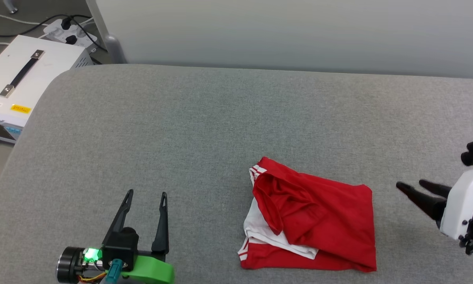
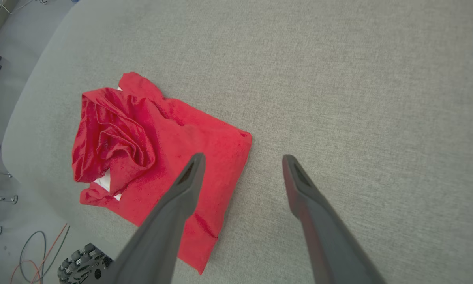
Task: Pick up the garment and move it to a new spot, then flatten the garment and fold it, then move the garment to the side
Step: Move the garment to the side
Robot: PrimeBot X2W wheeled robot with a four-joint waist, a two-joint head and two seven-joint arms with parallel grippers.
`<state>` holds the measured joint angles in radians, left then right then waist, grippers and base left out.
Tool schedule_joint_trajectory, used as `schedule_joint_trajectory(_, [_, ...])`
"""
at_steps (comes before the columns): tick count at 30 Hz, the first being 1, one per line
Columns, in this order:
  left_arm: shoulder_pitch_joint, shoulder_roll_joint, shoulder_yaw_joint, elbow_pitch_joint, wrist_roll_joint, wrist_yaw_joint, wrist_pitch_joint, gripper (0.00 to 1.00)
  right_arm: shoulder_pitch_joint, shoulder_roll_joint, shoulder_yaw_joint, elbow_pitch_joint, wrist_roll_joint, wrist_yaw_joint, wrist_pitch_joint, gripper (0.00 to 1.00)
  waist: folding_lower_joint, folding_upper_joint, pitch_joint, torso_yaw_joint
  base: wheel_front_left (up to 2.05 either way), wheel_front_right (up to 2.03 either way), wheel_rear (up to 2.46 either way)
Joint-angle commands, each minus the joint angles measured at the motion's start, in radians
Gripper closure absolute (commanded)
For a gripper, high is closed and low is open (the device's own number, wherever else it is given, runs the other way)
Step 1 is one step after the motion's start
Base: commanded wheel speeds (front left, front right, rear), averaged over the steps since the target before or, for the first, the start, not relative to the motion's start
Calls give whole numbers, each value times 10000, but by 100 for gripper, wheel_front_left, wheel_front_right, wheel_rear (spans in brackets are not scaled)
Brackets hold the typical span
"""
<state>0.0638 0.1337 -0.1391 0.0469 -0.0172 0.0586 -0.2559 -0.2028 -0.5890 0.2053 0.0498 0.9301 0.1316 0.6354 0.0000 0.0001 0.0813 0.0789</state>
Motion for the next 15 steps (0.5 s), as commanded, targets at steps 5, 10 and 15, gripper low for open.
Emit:
schedule_joint_trajectory(5, [-376,-44,-66,-61,36,5,-59,0,255,219,389,353,414,-9,377,0,0,-1,399,195,0,0,0])
schedule_joint_trajectory(10, [-592,-87,-137,-45,44,-21,-59,0,182,615,842,945,529,-9,378,0,0,-1,658,374,0,0,0])
schedule_joint_trajectory(15, [-794,-121,-194,-36,48,-47,-59,0,-66,975,1226,1577,716,-9,170,0,0,-1,891,539,0,0,0])
